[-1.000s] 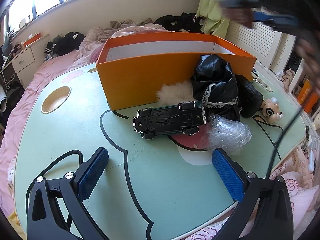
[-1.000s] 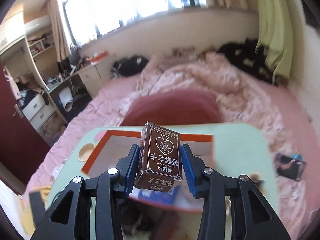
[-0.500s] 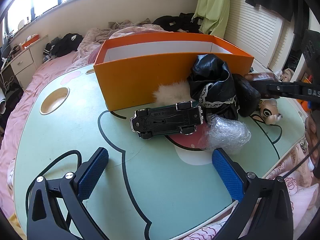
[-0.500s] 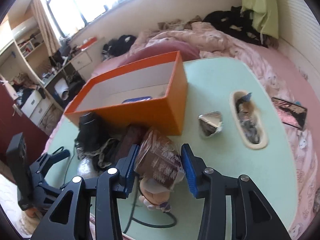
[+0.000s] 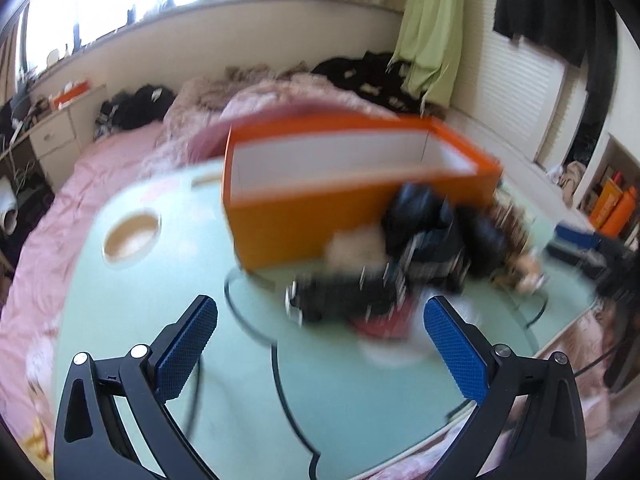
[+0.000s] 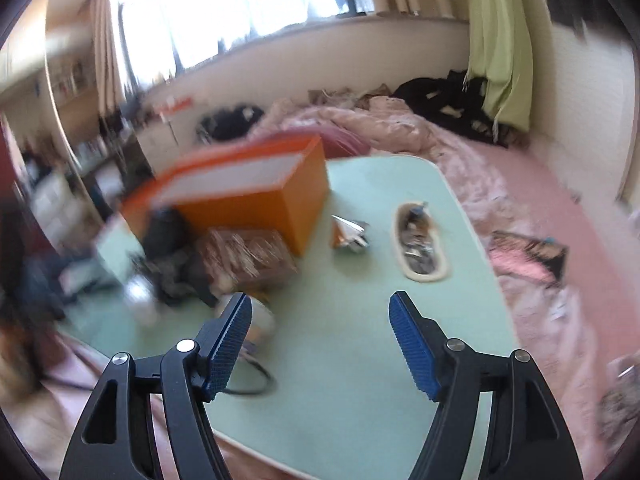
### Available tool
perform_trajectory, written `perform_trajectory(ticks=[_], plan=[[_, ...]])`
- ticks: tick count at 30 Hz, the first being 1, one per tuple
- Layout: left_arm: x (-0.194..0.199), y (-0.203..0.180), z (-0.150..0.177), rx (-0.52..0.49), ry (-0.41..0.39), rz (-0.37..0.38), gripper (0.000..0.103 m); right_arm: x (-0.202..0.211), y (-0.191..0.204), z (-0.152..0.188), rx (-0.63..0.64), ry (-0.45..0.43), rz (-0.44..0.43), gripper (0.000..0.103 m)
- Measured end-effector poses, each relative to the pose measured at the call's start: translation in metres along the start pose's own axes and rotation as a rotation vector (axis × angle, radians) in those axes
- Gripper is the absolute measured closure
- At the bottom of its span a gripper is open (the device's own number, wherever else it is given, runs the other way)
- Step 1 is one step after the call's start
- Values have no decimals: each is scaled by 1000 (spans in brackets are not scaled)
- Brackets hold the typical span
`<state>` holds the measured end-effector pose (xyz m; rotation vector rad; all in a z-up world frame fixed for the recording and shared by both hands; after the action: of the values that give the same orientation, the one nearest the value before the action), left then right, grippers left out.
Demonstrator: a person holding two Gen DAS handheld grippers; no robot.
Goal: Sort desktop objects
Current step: 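Grasp the brown card box in the orange box with the right gripper and place it on the table, then grasp the blue tin in the orange box with the left gripper and lift it out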
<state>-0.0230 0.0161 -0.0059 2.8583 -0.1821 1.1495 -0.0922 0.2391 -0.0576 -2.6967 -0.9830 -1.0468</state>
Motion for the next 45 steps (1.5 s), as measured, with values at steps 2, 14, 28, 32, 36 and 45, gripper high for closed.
perform_trajectory(ticks=[2, 14, 28, 32, 36, 45], plan=[[6, -3, -28, 8, -31, 36, 0, -9, -1, 6, 39, 15, 47, 32], [-105, -56, -96, 33, 435, 186, 14, -18, -9, 19, 38, 23, 44, 24], [-143, -76, -65, 5, 640, 183, 32, -18, -9, 18, 38, 23, 44, 24], [-140, -62, -66, 4, 605, 192, 33, -18, -9, 19, 39, 23, 43, 24], [-117, -46, -88, 34, 473, 217, 34, -18, -9, 19, 40, 23, 44, 24], [15, -22, -126, 14, 84, 252, 34, -18, -9, 21, 45, 22, 41, 24]])
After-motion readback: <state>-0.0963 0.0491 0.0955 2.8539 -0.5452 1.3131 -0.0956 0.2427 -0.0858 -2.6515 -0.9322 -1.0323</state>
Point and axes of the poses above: each gripper's, at about its wrist camera, not at the fingertips, and x roughly against the way its jaws point, y to its left, z to its underside, the point moved 9 cm from there along -x, roughly the way its jaws point, and after that the axes turned 4 degrees about -x, right-handed, at the moved point
